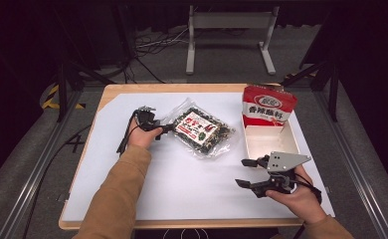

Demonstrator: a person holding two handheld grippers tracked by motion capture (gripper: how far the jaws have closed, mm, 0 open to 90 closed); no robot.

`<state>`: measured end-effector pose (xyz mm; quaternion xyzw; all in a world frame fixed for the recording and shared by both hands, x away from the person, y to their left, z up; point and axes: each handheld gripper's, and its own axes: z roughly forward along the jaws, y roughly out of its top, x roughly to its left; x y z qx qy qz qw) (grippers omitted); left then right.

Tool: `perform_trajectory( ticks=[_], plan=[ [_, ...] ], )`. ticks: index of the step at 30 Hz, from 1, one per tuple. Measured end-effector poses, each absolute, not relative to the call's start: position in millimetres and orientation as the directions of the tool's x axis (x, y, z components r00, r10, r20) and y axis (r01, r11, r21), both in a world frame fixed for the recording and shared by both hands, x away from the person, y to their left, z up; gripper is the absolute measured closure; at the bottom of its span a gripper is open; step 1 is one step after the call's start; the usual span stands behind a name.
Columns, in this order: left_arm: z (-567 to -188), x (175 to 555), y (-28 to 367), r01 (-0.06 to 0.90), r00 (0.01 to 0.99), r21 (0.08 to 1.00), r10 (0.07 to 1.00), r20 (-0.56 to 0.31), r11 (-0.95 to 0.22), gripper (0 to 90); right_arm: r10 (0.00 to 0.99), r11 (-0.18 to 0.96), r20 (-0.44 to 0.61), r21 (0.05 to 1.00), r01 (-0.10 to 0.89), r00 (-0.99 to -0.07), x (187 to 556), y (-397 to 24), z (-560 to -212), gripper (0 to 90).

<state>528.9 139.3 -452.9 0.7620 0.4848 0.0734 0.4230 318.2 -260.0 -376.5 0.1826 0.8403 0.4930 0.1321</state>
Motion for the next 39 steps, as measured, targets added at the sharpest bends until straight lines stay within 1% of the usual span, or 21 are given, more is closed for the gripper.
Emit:
perform_trajectory(
  ticks=[2,5,9,12,14,16,18,22,26,30,39],
  plan=[
    [-452.2,528.0,137.0,0.679,0.509,0.712,0.814,-0.28,-0.179,37.7,0.446,0.45,-0.054,0.876,0.173,-0.893,318.9,-260.5,-376.9,34.2],
    [-451.2,526.6,131.4,0.676,0.502,0.711,0.828,-0.252,-0.193,40.1,0.451,0.446,-0.051,0.878,0.176,-0.891,319.4,-262.0,-376.9,34.2],
    [-451.3,525.5,129.2,0.677,0.489,0.713,0.836,-0.249,-0.184,45.1,0.45,0.439,-0.048,0.881,0.175,-0.892,318.8,-262.1,-376.0,34.2],
    [-449.8,523.1,123.2,0.687,0.47,0.705,0.847,-0.249,-0.174,55.3,0.448,0.442,-0.048,0.88,0.174,-0.893,319.1,-261.3,-376.4,34.1],
    [-449.8,521.7,119.6,0.692,0.466,0.703,0.846,-0.259,-0.166,65.6,0.447,0.442,-0.047,0.88,0.176,-0.893,319.3,-261.3,-376.6,34.1],
    [-449.3,520.9,117.4,0.689,0.466,0.703,0.85,-0.247,-0.174,69.7,0.449,0.439,-0.045,0.881,0.177,-0.893,319.4,-261.8,-376.5,34.1],
    [-448.8,520.0,115.1,0.689,0.464,0.702,0.853,-0.238,-0.178,70.9,0.449,0.438,-0.045,0.881,0.176,-0.893,319.4,-262.0,-376.5,34.1],
    [-449.6,520.5,116.9,0.698,0.456,0.699,0.849,-0.268,-0.155,76.4,0.449,0.44,-0.046,0.88,0.176,-0.893,319.2,-262.2,-376.9,34.1],
    [-448.3,521.0,116.6,0.693,0.464,0.701,0.848,-0.255,-0.168,80.2,0.452,0.44,-0.042,0.879,0.182,-0.891,319.3,-262.9,-377.9,34.1],
    [-446.9,521.1,117.4,0.699,0.459,0.696,0.848,-0.266,-0.161,81.5,0.454,0.442,-0.044,0.878,0.181,-0.89,319.1,-263.5,-378.2,34.1],
    [-439.1,519.1,119.9,0.683,0.484,0.709,0.836,-0.258,-0.176,83.0,0.459,0.439,-0.047,0.88,0.181,-0.887,318.5,-265.4,-377.7,34.5]
  ],
)
